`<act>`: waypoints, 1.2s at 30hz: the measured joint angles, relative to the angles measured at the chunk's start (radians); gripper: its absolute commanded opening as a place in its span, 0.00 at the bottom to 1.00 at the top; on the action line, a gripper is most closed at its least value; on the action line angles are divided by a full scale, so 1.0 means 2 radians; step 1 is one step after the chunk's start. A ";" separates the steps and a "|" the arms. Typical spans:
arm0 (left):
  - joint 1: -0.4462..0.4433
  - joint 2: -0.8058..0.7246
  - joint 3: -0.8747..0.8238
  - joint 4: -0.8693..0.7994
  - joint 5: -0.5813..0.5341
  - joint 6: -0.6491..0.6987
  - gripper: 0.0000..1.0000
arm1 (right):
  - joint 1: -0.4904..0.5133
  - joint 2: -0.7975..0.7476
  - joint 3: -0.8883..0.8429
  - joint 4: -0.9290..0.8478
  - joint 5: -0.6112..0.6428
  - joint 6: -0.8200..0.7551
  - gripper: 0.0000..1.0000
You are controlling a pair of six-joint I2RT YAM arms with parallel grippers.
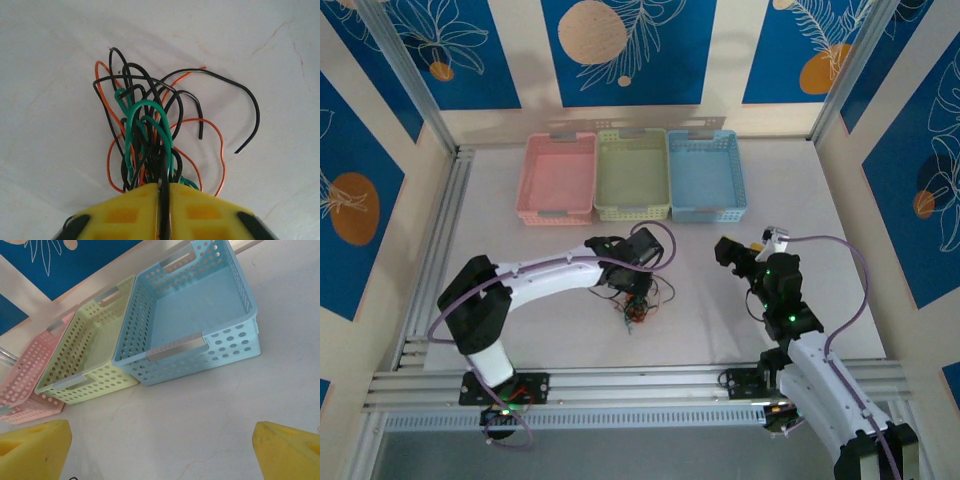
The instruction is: Untangle the cables
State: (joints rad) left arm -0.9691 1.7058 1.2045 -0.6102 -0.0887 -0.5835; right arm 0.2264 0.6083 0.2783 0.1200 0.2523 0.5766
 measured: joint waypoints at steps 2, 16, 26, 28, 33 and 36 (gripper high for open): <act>0.000 0.000 0.000 0.000 0.001 0.000 0.00 | 0.000 -0.002 0.000 -0.002 -0.004 0.000 0.89; 0.004 -0.101 -0.030 0.013 0.032 0.088 0.00 | 0.025 -0.006 0.072 -0.097 -0.096 -0.014 0.88; 0.015 -0.200 -0.086 0.051 0.058 0.169 0.00 | 0.157 0.144 0.211 -0.212 -0.150 -0.031 0.74; 0.020 -0.215 -0.101 0.056 0.060 0.179 0.00 | 0.159 0.177 0.236 -0.243 -0.150 -0.037 0.69; 0.031 -0.237 -0.121 0.059 0.059 0.191 0.00 | 0.163 0.216 0.254 -0.303 -0.142 -0.044 0.68; 0.032 -0.249 -0.127 0.066 0.060 0.191 0.00 | 0.169 0.220 0.254 -0.314 -0.152 -0.045 0.68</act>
State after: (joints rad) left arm -0.9051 1.2079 0.9501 -0.4778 0.0303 -0.2012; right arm 0.5636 1.0481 0.7868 -0.5087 -0.0517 0.4858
